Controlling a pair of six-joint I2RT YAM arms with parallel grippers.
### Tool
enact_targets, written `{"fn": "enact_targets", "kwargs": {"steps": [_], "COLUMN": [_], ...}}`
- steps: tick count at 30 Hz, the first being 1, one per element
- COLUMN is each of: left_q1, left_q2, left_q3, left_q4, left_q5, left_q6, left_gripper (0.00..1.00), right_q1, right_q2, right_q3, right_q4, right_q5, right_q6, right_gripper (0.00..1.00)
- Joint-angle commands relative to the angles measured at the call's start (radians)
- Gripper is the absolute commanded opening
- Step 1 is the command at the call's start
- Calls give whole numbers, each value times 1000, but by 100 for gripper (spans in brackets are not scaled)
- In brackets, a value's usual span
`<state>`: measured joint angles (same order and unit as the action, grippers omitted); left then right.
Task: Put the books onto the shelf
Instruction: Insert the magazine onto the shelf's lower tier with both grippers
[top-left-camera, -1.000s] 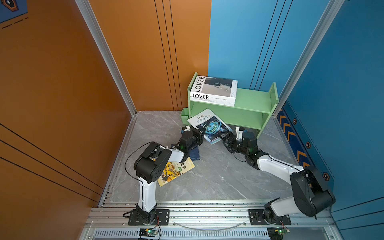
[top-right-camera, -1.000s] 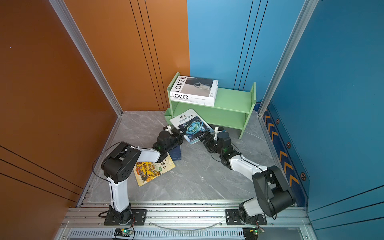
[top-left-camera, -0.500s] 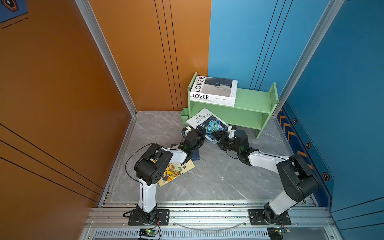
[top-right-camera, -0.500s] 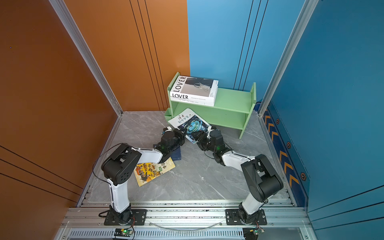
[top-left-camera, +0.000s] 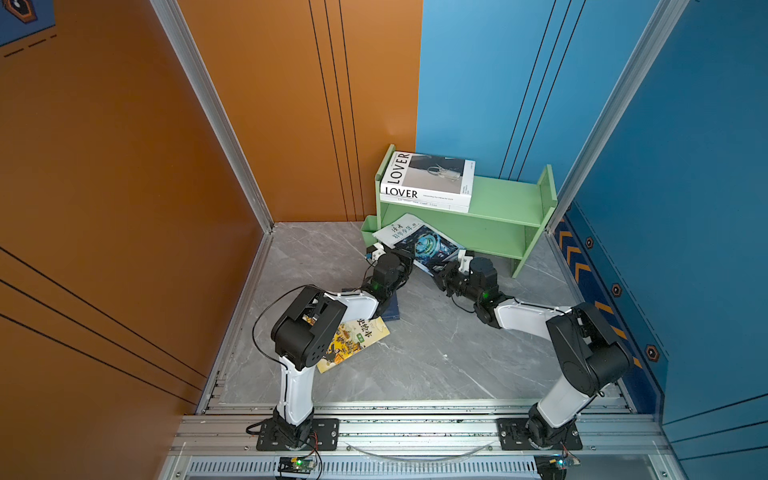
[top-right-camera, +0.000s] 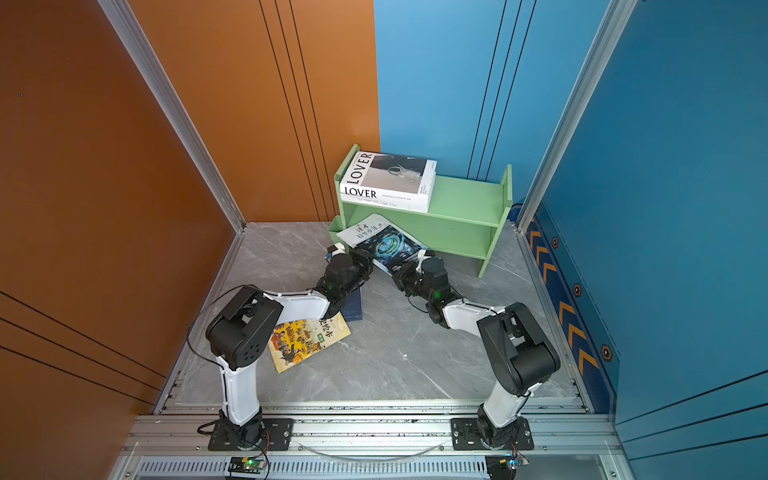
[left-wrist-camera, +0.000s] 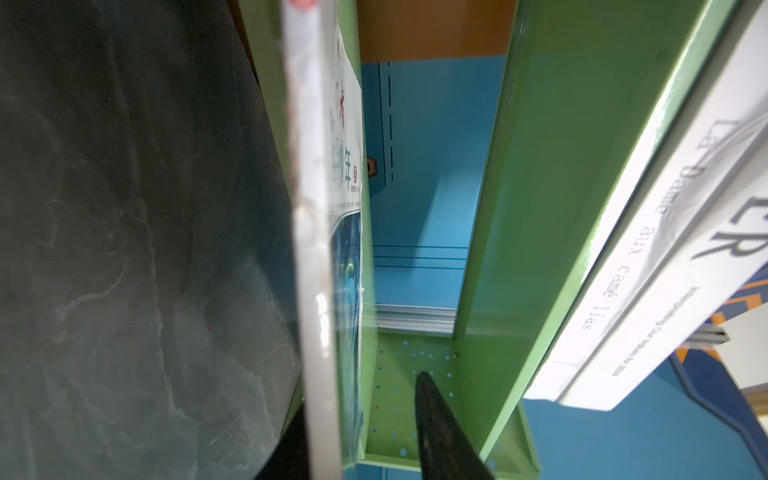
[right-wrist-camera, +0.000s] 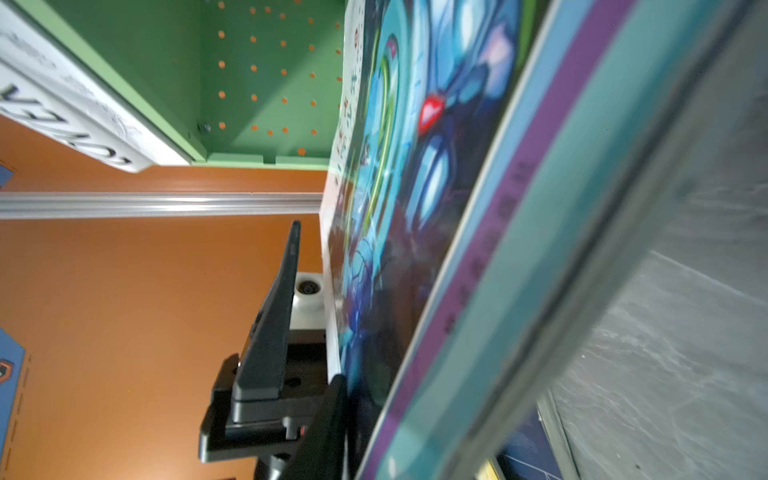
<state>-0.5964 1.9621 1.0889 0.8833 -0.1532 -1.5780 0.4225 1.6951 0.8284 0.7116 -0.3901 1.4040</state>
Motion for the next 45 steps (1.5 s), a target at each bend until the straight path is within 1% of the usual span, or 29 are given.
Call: {"fn": "enact_targets", "kwargs": {"steps": [1,2,4,6,8,10,12,15,18,23,27,29,31,33,34,35,36,39,40,41,45], "left_q1": [13,24,46,76,117,150,174,194,203,203,200,195,190,186,185,184,184,184,185,183,177], "left_q2": [-3,-8,-23,-43,-55,-56,-57,-64,-59,-31,-20,-18,-17,-16,-13,-9,-5,25,38,50,105], "left_q3": [29,28,21,18,33,40,36,20,27,64,73,73,81,93,102,110,122,158,168,176,212], "left_q4": [1,-10,-34,-82,-171,-211,-221,-228,-228,-228,-223,-202,-191,-187,-186,-186,-185,-173,-166,-158,-110], "left_q5": [22,37,73,123,206,276,318,330,345,367,366,367,366,356,348,341,334,324,317,307,260], "left_q6": [31,37,57,86,122,143,155,167,171,162,142,128,120,126,131,138,143,142,138,134,99], "left_gripper": [51,56,61,65,67,68,68,67,65,56,47,38,23,11,5,2,0,0,0,0,0], "right_q1": [-24,-33,-54,-79,-103,-123,-138,-162,-177,-183,-187,-191,-195,-197,-197,-196,-196,-197,-198,-199,-198], "right_q2": [21,19,13,2,-18,-40,-55,-49,-28,13,32,38,46,56,62,68,75,100,111,119,138], "right_q3": [31,32,39,62,101,139,171,193,196,200,204,208,217,230,239,250,262,301,311,318,329], "right_q4": [34,30,15,-40,-149,-274,-364,-387,-352,-278,-252,-253,-251,-251,-251,-251,-250,-259,-262,-259,-237], "right_q5": [-17,-27,-48,-92,-130,-141,-145,-161,-173,-183,-185,-183,-182,-185,-187,-189,-190,-184,-181,-175,-167], "right_q6": [17,13,-10,-62,-160,-246,-327,-353,-331,-283,-267,-266,-266,-266,-265,-266,-270,-275,-273,-268,-245], "right_gripper": [20,19,18,19,19,19,18,18,18,18,18,18,18,18,18,18,18,19,21,25,57]}}
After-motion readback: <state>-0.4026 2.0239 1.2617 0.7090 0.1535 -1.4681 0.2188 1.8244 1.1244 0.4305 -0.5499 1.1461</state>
